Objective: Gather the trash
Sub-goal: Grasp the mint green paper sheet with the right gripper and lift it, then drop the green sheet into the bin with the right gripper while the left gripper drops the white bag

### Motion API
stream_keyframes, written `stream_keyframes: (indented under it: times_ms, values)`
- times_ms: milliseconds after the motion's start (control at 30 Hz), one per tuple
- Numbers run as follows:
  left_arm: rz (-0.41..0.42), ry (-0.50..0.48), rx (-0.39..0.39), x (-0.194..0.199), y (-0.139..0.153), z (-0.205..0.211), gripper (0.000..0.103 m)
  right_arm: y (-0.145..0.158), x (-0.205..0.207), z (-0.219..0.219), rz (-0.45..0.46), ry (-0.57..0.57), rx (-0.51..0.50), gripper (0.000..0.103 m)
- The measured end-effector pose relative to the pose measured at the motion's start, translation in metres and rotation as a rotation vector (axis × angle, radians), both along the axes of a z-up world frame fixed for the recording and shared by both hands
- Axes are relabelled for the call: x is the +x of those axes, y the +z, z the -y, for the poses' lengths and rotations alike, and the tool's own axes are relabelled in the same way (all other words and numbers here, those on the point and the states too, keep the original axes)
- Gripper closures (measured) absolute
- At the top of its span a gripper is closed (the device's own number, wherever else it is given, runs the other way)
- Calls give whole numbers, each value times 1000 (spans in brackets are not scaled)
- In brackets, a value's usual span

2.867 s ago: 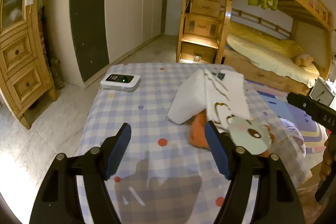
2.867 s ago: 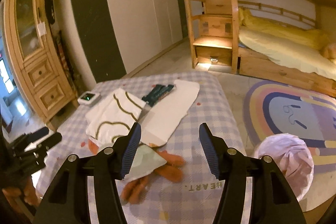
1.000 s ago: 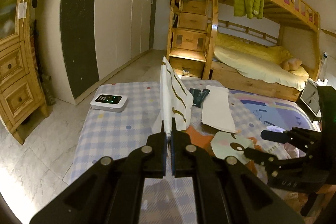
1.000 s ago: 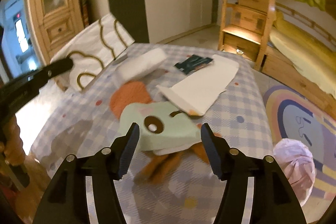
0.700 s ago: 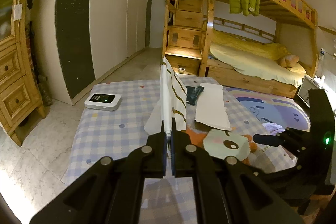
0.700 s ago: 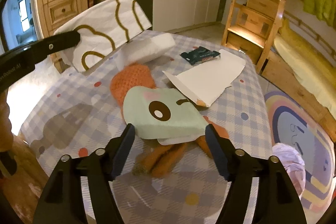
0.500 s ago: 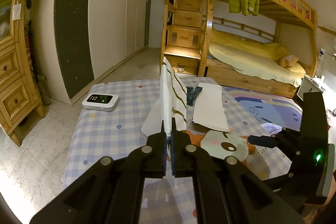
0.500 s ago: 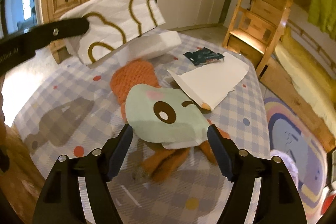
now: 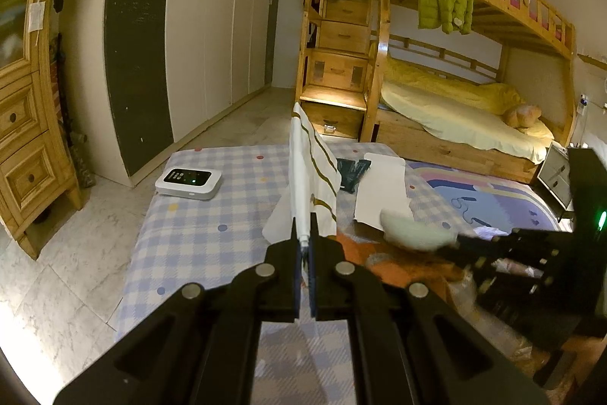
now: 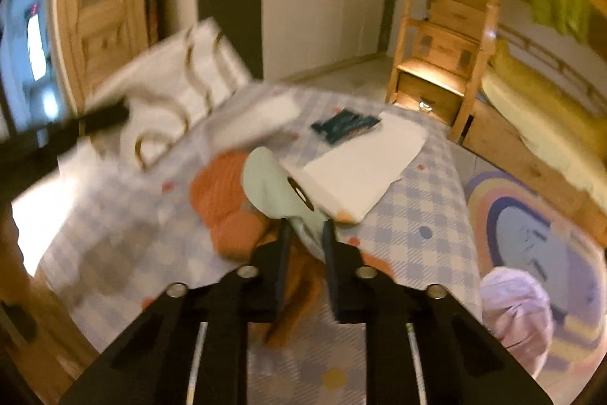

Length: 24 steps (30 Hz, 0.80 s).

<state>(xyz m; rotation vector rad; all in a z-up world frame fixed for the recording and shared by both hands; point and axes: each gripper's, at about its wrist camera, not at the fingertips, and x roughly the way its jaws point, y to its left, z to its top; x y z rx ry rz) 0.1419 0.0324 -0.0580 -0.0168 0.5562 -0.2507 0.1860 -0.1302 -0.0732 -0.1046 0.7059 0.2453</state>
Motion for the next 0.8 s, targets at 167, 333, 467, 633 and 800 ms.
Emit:
stream_keyframes:
  times_ms: [167,333,467,633,800]
  values:
    - [9,-14,-3,-2,0,3,103,10,2,28,2,-35,185,102]
    - [28,-39,-6,-4,2,9,103,21,-4,42,47,-23,294,102]
    - [37,-56,-11,-7,4,16,102,31,-15,45,104,0,328,102]
    - [40,-75,-24,-6,7,27,103,43,-28,56,195,-45,313,102]
    - [39,-126,-22,-5,6,58,102,49,-29,74,209,-147,275,102]
